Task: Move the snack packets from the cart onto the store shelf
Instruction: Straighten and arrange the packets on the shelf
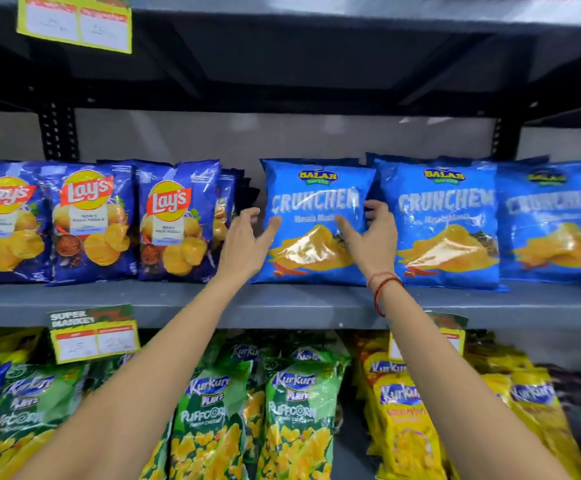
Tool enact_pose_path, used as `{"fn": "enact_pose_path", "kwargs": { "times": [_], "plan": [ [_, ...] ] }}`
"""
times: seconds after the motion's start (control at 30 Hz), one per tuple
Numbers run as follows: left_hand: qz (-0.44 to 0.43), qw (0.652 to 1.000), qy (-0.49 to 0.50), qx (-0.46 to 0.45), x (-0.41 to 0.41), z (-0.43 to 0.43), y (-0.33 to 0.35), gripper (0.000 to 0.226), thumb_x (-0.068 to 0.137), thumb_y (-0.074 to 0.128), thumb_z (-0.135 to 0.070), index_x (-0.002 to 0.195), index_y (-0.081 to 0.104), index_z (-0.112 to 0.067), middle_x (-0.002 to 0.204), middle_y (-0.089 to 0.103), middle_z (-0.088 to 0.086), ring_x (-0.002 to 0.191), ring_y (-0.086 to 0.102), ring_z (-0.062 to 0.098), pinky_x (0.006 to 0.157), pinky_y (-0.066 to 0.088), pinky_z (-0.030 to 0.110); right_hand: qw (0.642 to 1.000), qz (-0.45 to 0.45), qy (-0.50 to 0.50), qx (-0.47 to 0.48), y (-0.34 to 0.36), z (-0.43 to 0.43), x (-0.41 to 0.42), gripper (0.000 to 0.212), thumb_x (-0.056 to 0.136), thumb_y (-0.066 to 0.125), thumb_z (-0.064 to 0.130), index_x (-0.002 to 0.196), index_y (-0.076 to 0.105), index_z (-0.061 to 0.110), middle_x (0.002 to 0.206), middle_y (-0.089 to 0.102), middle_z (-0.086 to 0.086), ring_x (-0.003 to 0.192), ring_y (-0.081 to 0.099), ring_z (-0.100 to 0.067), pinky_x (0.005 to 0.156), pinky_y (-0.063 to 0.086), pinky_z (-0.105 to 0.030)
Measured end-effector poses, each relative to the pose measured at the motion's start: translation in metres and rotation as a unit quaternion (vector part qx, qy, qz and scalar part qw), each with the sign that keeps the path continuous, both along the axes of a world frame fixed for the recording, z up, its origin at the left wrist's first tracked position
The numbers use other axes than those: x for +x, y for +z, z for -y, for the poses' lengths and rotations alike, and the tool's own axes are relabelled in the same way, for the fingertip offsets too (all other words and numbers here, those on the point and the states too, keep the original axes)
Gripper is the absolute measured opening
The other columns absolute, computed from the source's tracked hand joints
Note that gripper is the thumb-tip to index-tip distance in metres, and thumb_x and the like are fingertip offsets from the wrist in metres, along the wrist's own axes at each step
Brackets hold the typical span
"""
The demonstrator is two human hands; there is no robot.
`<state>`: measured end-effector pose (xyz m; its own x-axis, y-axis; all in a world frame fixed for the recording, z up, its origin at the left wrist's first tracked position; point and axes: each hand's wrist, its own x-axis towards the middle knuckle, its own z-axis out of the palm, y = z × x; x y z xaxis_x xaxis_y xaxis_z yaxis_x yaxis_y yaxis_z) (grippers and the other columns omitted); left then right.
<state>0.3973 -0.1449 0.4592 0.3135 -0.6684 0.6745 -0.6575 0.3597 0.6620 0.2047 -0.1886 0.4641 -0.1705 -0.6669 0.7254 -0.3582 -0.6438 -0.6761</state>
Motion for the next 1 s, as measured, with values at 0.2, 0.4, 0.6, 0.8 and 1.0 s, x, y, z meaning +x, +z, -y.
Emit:
{"fn": "enact_pose_path", "kwargs": {
  "times": [0.2,0.4,0.6,0.8,1.0],
  "plan": [
    [-0.210,0.964,-0.141,0.086,-0.010,0.037,-0.001,0.069,0.078,0.059,-0.059,0.129,0.043,-0.016,0.132,0.054,0.007,0.112,0.056,0.020,0.099,0.043,0.037,0.966,0.060,0.150,0.204,-0.008,0.024,-0.003,0.089,0.077,0.068,0.057,0.145,0.029,0.015,0.144,0.048,-0.010,0.128,0.049,-0.030,0.109,0.039,-0.045],
    [-0.221,0.955,-0.199,-0.001,-0.016,0.043,0.000,0.059,0.051,0.080,-0.050,0.101,0.054,-0.033,0.102,0.066,-0.011,0.084,0.065,-0.004,0.064,0.053,0.015,0.973,0.115,0.156,0.126,0.005,0.036,0.005,0.078,0.059,0.087,0.042,0.125,0.053,0.019,0.120,0.067,-0.001,0.112,0.063,-0.021,0.101,0.050,-0.043],
    [-0.194,0.961,-0.195,-0.031,-0.015,0.051,-0.001,0.071,0.049,0.084,-0.038,0.110,0.050,-0.027,0.108,0.063,-0.009,0.098,0.061,0.004,0.076,0.050,0.021,0.979,0.094,0.166,0.076,0.007,0.048,0.006,0.085,0.060,0.088,0.037,0.132,0.046,0.021,0.128,0.062,-0.001,0.121,0.056,-0.022,0.106,0.044,-0.045],
    [-0.188,0.967,-0.172,0.025,-0.013,0.057,-0.005,0.093,0.044,0.081,-0.052,0.123,0.043,-0.020,0.120,0.059,0.000,0.107,0.059,0.016,0.086,0.051,0.034,0.976,0.094,0.166,0.104,-0.004,0.051,0.003,0.083,0.065,0.085,0.038,0.134,0.042,0.019,0.115,0.058,0.006,0.120,0.056,-0.023,0.103,0.047,-0.038],
    [-0.139,0.987,-0.077,0.005,-0.018,0.047,-0.003,0.105,0.057,0.077,-0.058,0.140,0.025,-0.020,0.141,0.043,0.006,0.125,0.045,0.022,0.103,0.041,0.046,0.996,0.020,0.066,0.049,-0.002,0.024,0.001,0.093,0.076,0.076,0.043,0.147,0.025,0.010,0.144,0.044,-0.012,0.134,0.042,-0.027,0.107,0.036,-0.035]
  ]
}}
